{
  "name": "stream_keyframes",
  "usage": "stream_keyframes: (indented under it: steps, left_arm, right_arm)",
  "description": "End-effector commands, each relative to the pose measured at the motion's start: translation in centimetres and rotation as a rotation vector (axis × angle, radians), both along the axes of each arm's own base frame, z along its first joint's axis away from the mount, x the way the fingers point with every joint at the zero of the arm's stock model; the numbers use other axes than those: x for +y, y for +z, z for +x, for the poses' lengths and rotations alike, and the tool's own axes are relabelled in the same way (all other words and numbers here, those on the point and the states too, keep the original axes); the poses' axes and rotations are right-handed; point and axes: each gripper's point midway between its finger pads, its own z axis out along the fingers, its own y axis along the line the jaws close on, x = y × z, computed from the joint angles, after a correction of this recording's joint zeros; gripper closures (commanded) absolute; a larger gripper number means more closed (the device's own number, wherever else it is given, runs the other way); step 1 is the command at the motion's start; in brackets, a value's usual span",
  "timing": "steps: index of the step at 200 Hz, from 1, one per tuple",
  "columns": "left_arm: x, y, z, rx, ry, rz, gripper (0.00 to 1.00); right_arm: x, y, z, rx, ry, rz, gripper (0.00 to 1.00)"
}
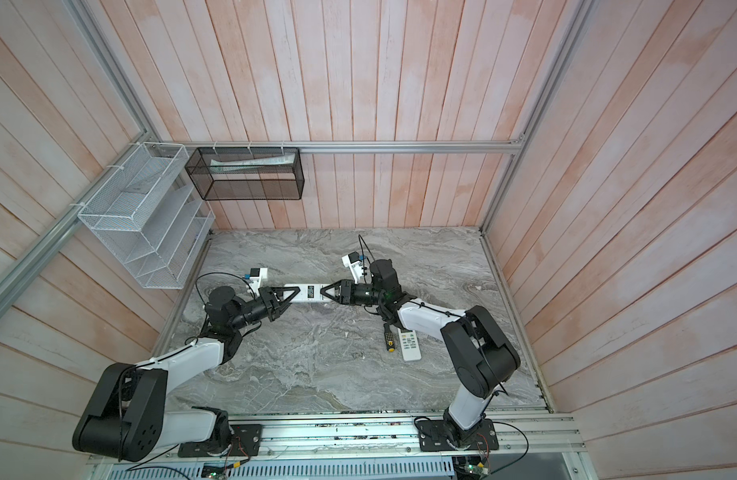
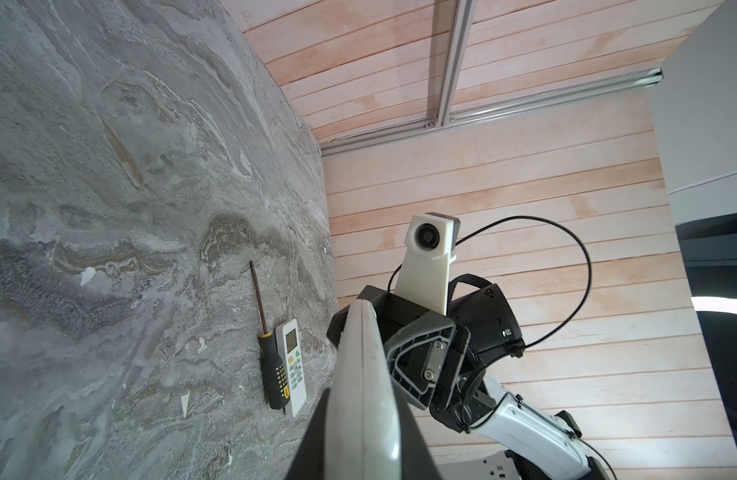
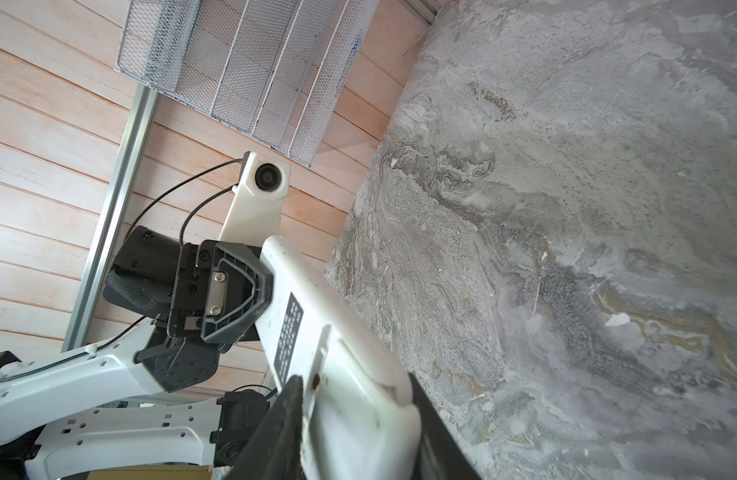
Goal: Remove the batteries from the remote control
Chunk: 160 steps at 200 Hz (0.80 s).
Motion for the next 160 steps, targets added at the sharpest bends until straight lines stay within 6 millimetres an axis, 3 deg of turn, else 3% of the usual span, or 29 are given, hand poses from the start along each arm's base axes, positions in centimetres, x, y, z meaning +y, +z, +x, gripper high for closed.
stream_keyframes:
  steps: [1, 64, 118, 160]
  left_arm:
    - [0.4, -0.5, 0.8, 0.005, 0.04, 0.024, 1.0]
    - [0.5, -0.4, 0.8, 0.001, 0.045, 0.026, 1.0]
    - [0.6, -0.3, 0.9, -0.001, 0.051, 0.033, 1.0]
    - [0.8, -0.5, 0.9, 0.006, 0.064, 0.052, 1.0]
  right_arm:
    - [0.1, 2.0, -0.6, -0.048, 0.037, 0.059, 0.6]
    - [-0.5, 1.5, -0.3, -0.032, 0.018, 0.05, 0.61]
    - [-0.9, 0.9, -0.2, -0.025, 0.002, 0.027, 0.74]
    - [-1.1, 0.9, -0.1, -0.033, -0.01, 0.011, 0.78]
